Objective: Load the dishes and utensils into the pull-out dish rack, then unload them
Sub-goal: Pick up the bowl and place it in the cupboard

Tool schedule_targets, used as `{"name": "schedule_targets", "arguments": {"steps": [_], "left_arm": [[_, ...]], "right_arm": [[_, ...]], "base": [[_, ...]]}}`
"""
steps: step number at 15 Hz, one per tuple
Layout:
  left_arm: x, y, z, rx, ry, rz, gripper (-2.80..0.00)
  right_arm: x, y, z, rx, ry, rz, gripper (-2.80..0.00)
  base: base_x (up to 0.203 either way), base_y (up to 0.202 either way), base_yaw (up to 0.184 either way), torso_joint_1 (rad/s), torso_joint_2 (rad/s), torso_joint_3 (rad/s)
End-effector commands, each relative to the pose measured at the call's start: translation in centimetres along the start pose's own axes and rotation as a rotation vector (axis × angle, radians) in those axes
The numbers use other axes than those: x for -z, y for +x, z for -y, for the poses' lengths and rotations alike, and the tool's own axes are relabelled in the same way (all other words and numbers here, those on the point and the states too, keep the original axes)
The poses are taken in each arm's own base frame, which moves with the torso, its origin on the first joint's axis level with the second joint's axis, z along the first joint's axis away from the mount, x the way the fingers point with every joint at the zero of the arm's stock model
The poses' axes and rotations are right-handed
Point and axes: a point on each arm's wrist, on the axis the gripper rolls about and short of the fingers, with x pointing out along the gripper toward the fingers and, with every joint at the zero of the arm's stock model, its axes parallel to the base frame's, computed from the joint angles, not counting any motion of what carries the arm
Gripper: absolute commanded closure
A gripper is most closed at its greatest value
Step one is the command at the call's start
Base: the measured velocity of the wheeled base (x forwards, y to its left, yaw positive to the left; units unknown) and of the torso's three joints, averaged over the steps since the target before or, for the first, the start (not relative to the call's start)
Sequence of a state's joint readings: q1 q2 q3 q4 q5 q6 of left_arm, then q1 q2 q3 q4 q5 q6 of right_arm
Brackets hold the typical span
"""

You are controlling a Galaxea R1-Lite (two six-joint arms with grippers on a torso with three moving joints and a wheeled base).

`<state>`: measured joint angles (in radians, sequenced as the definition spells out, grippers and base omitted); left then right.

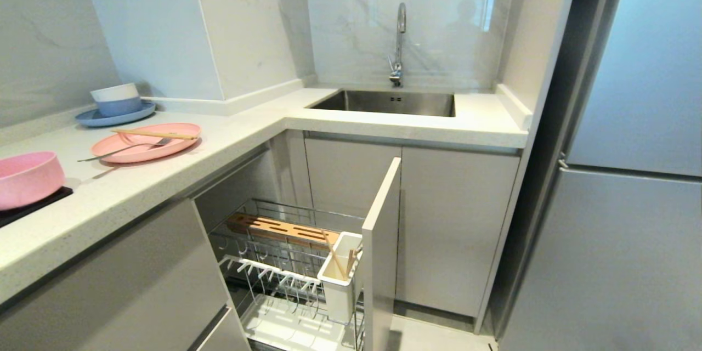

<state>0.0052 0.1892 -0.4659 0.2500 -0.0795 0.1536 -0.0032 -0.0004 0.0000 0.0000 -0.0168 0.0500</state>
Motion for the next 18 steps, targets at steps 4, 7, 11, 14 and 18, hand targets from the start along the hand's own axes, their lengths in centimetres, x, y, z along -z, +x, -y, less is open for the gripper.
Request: {"name": "schedule_targets", "arguments": {"steps": [4, 7, 11, 14, 18], "left_arm": [[8.1, 1.3, 1.1, -0.023, 0.011, 0.027, 0.00], [10.5, 1.9, 1.4, -0.024, -0.026, -0.038, 0.00], [10.4, 1.9, 1.4, -0.030, -0.054, -0.037, 0.00], [10.4, 1.9, 1.4, -0.045, -0.037, -0.035, 0.00], [10.4, 1.9, 1.3, -0.054, -0.127, -0.030, 0.00]], "right_arm": [[0.0, 0.0, 0.0, 0.000, 0.001, -0.002, 0.00], [0.0, 0.0, 0.0, 0.000, 0.001, -0.002, 0.00], [0.0, 0.0, 0.0, 0.000, 0.001, -0.002, 0.00], [0.0, 0.0, 0.0, 0.000, 0.001, -0.002, 0.00], [0.0, 0.0, 0.0, 0.000, 0.001, -0.002, 0.00]], "base": [[0.000, 0.000, 0.000, 0.000, 0.00, 0.000], [0.000, 0.000, 0.000, 0.000, 0.00, 0.000], [0.000, 0.000, 0.000, 0.000, 0.00, 0.000], [0.000, 0.000, 0.000, 0.000, 0.00, 0.000], [0.000, 0.000, 0.000, 0.000, 0.00, 0.000]]}}
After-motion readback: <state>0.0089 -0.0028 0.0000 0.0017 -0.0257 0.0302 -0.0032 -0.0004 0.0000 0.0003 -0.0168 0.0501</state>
